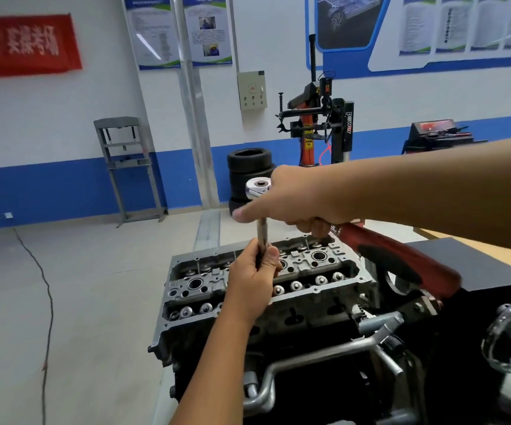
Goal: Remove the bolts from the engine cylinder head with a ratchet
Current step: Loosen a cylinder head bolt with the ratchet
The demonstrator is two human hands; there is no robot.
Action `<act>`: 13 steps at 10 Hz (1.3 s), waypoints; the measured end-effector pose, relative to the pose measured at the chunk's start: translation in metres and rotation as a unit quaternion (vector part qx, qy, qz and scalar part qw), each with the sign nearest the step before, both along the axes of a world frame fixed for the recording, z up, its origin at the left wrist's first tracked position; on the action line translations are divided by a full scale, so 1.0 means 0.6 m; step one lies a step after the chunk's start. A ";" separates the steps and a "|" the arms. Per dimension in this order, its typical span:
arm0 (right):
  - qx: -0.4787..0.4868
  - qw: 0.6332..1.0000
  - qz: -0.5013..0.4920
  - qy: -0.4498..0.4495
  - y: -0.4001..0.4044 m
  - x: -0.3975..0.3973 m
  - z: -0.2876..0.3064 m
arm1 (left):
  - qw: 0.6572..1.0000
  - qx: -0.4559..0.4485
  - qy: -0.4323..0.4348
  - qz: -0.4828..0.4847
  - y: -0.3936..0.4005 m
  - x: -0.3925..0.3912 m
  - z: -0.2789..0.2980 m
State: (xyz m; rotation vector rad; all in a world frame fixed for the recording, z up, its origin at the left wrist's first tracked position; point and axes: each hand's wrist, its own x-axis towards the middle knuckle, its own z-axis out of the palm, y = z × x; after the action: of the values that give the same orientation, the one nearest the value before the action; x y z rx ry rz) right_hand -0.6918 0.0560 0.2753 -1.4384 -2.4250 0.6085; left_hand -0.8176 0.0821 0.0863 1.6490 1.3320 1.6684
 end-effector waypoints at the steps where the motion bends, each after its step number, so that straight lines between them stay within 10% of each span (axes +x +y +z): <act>1: 0.005 0.999 -0.011 -0.033 0.019 -0.006 0.006 | 0.999 -0.020 -0.037 -0.025 0.001 0.000 0.004; 4: 0.044 0.999 0.000 -0.021 -0.008 0.027 0.001 | 0.997 0.001 -0.061 -0.051 0.006 0.000 0.008; 6: -0.108 0.991 -0.007 0.078 -0.086 0.158 -0.044 | 0.998 -0.001 -0.051 -0.044 0.010 0.002 0.010; 9: 0.135 0.990 -0.037 -0.010 -0.065 0.157 -0.029 | 0.992 0.051 -0.074 -0.086 0.005 0.010 0.095; 13: 0.187 0.981 0.005 -0.044 -0.042 0.167 -0.020 | 0.978 0.061 -0.188 -0.071 0.008 0.047 0.129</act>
State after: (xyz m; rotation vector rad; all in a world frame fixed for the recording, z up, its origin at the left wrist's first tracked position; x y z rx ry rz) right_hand -0.5917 0.0306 0.2631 -1.3168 -2.4454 0.0800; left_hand -0.7891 0.0871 0.1639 1.3651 0.9248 1.8869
